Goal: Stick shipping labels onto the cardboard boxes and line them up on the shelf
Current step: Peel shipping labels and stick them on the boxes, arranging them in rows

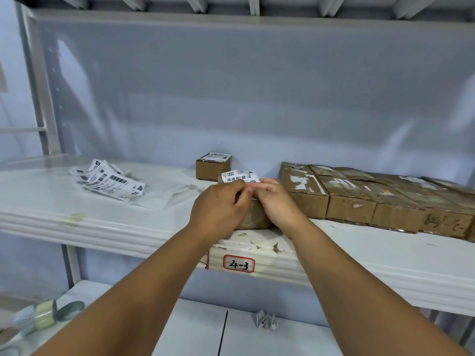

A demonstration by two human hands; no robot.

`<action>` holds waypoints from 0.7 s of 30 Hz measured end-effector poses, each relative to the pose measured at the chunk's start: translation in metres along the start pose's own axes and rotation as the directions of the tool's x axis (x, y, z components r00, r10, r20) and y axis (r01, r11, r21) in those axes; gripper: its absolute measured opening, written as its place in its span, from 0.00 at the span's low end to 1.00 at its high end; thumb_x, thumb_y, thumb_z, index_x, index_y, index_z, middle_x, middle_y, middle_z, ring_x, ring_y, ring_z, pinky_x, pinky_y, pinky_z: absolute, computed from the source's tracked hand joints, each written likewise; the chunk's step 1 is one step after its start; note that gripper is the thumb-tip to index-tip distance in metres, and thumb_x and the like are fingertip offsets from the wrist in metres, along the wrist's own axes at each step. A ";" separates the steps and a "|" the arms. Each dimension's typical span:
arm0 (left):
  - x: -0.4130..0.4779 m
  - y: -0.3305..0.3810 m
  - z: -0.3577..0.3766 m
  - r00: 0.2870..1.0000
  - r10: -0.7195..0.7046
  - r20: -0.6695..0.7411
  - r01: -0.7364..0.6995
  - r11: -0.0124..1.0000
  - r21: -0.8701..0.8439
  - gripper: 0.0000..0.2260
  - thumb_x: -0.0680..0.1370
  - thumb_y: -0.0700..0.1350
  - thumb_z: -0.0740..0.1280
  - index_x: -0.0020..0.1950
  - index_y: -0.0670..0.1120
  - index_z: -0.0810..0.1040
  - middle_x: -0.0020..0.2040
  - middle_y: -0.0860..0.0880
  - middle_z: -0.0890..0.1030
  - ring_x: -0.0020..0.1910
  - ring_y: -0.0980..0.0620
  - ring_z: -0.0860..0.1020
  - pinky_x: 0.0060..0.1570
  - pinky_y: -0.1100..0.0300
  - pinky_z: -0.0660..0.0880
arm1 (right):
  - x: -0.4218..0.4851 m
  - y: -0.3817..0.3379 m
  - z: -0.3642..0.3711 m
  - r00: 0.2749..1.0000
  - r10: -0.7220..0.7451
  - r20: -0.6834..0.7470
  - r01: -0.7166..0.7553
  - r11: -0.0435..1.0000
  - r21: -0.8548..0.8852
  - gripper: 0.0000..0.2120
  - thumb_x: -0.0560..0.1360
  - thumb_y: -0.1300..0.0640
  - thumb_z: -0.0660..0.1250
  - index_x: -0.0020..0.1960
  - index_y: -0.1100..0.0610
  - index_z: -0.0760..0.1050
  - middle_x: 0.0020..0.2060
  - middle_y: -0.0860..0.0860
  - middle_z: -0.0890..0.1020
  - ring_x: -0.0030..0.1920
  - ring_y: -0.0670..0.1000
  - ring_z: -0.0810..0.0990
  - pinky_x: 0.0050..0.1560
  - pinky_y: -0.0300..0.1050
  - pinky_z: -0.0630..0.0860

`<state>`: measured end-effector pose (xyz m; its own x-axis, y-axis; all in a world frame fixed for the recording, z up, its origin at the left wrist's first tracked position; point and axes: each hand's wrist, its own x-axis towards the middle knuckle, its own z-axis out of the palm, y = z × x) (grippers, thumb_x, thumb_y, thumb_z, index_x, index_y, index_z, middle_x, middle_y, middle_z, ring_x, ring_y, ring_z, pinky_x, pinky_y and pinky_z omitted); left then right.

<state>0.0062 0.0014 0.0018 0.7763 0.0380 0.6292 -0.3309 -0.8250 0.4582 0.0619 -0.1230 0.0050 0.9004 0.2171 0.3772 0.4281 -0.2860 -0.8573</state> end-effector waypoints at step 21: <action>0.059 -0.029 -0.009 0.840 -0.115 0.531 0.265 0.940 -0.215 0.16 0.81 0.48 0.56 0.67 0.48 0.74 0.67 0.53 0.71 0.67 0.55 0.68 0.62 0.65 0.61 | 0.005 0.003 0.001 0.982 0.185 0.028 -0.186 0.982 0.042 0.20 0.77 0.56 0.63 0.69 0.52 0.71 0.64 0.51 0.74 0.57 0.48 0.75 0.49 0.38 0.69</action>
<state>0.0571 0.0328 0.0317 0.9746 -0.1728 0.1422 -0.2210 -0.6438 0.7326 0.0680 -0.1222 0.0040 0.9615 0.1867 0.2019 0.2492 -0.2819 -0.9265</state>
